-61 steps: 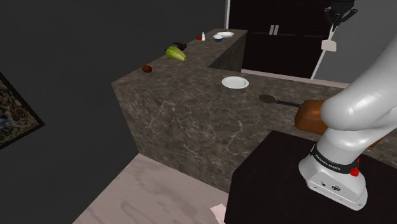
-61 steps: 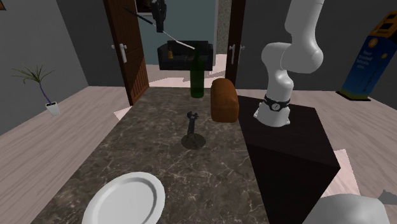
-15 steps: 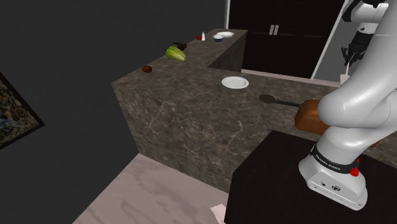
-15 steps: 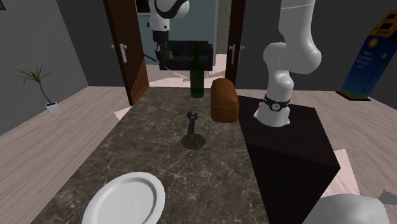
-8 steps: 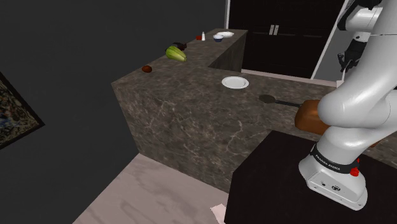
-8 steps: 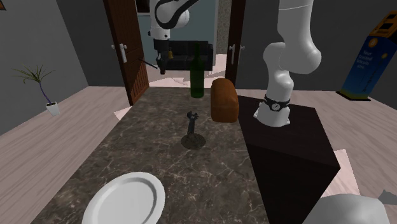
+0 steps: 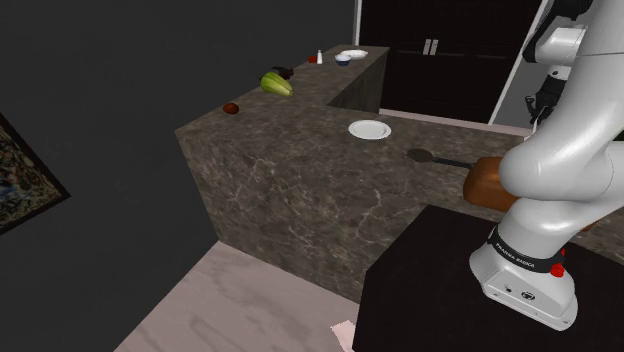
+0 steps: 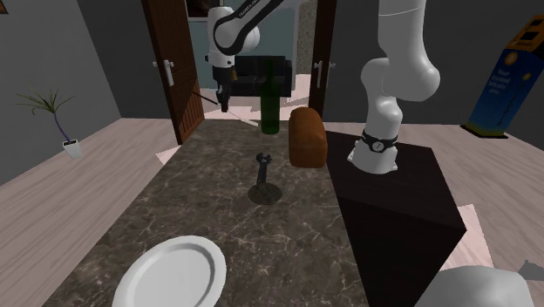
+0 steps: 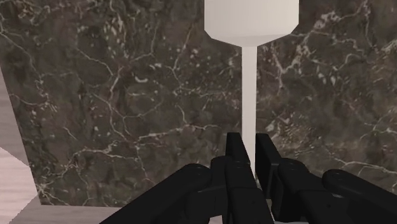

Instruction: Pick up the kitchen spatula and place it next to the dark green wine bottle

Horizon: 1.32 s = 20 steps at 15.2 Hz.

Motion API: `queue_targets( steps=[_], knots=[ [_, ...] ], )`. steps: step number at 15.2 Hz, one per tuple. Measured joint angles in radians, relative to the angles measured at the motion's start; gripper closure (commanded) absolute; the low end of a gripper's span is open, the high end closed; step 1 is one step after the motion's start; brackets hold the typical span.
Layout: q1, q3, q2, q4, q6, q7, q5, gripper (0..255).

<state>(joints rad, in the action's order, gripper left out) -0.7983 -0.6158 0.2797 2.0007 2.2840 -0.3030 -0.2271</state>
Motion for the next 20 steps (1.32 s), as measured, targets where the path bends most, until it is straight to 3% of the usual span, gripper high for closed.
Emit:
queue_targets(
  steps=[20],
  knots=[
    [-0.068, 0.092, 0.184, 0.043, 0.199, -0.105, -0.160, 255]
  ],
)
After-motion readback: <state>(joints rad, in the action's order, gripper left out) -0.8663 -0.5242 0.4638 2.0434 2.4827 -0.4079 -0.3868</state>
